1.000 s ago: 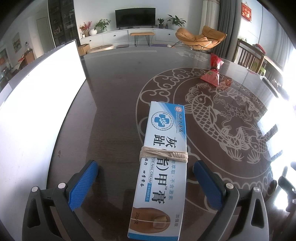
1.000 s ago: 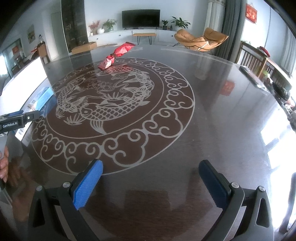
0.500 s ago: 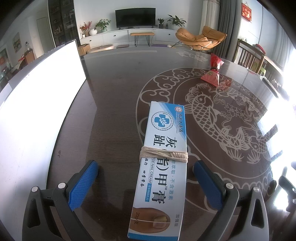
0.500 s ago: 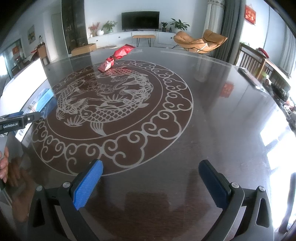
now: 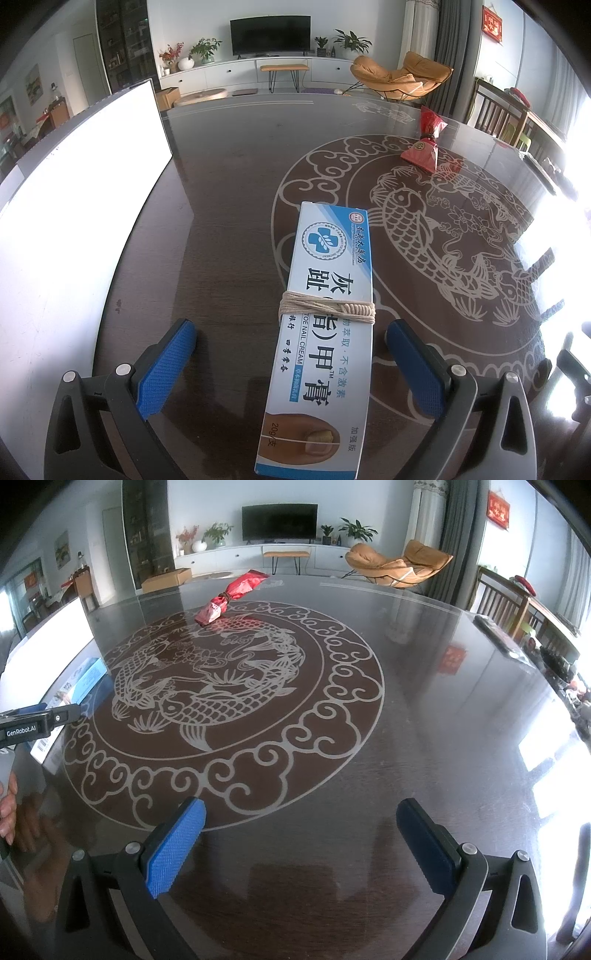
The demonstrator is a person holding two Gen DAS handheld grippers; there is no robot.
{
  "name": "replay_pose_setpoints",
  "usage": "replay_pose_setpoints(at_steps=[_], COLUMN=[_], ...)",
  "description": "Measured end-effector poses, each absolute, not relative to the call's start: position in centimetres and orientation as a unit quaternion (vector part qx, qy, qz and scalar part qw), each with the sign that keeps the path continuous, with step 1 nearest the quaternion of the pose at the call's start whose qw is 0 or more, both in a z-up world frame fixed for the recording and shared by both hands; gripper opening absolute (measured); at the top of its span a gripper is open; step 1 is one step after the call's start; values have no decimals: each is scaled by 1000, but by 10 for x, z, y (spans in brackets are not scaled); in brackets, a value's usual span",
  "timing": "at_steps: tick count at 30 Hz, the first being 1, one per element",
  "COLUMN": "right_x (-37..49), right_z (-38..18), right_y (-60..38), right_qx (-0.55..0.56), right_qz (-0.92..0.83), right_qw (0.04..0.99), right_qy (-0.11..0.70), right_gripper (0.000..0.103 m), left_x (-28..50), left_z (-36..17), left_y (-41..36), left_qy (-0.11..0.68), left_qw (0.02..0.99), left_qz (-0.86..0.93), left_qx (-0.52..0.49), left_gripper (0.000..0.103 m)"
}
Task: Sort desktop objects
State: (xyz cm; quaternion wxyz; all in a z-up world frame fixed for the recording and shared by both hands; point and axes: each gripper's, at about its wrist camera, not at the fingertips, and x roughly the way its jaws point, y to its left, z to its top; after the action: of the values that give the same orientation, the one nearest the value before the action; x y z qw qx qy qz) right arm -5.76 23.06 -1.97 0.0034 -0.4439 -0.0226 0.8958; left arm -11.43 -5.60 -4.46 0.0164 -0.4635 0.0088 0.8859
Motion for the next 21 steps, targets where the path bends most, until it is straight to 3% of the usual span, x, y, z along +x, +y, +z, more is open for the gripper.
replay_pose_setpoints(at_steps=[14,17,21], right_x=[-61,-88,-176], right_z=[-18,-5,15], right_y=[230,218,197], right_qx=[-445,-436,-436], right_qz=[895,900,896], right_qw=[1,-17,-76], right_qy=[-21,-25,49], right_gripper=[103,103,103], left_x=[-114,-115,-115], left_z=[-45,-45,-45], left_y=[-56,-56,-56], left_qy=[9,9,9], left_qw=[17,17,17], left_qz=[886,886,886], left_qx=[-463,-463,-463], left_gripper=[103,103,103])
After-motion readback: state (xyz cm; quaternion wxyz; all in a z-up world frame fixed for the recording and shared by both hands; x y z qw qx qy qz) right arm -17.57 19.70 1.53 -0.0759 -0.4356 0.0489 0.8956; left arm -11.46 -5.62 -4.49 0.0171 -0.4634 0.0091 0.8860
